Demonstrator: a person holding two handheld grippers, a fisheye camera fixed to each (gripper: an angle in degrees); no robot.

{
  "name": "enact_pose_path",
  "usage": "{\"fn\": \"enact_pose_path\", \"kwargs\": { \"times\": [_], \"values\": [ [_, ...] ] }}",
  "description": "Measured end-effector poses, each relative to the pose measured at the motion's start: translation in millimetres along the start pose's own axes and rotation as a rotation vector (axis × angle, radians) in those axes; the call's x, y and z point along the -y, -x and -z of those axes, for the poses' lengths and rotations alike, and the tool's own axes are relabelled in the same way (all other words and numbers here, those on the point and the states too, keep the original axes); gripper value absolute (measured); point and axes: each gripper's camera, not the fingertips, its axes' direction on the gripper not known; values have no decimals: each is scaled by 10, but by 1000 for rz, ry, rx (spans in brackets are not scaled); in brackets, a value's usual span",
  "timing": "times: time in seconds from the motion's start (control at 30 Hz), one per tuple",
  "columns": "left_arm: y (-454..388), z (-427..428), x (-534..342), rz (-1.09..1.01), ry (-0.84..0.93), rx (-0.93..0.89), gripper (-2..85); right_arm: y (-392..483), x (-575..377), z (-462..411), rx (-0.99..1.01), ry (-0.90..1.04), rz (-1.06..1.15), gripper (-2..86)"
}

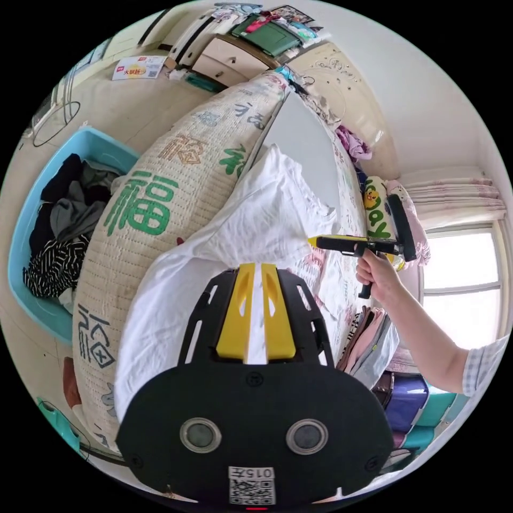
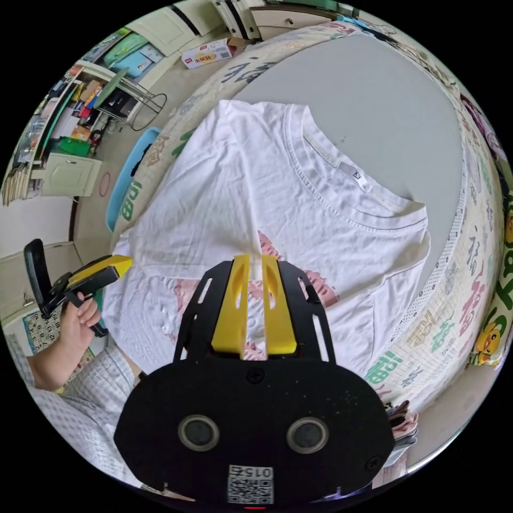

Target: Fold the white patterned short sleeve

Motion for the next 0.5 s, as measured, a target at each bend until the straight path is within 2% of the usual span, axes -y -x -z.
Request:
{"fn": "enact_pose_path", "kwargs": {
  "times": [0.07, 0.33, 0.43, 0.5],
  "values": [
    [-33, -122, 19, 3, 19, 37, 5, -45, 15, -65, 3, 25, 3, 5],
    [-173, -406, -88, -47, 48, 99, -3, -279, -4, -18, -10, 15, 40, -8],
    [-266, -450, -49, -66, 99, 133, 1, -537, -108, 100, 87, -17, 19, 1],
    [-398, -359, 50, -134, 71, 141, 16, -827, -246, 300, 174, -89, 7, 25]
  ]
}}
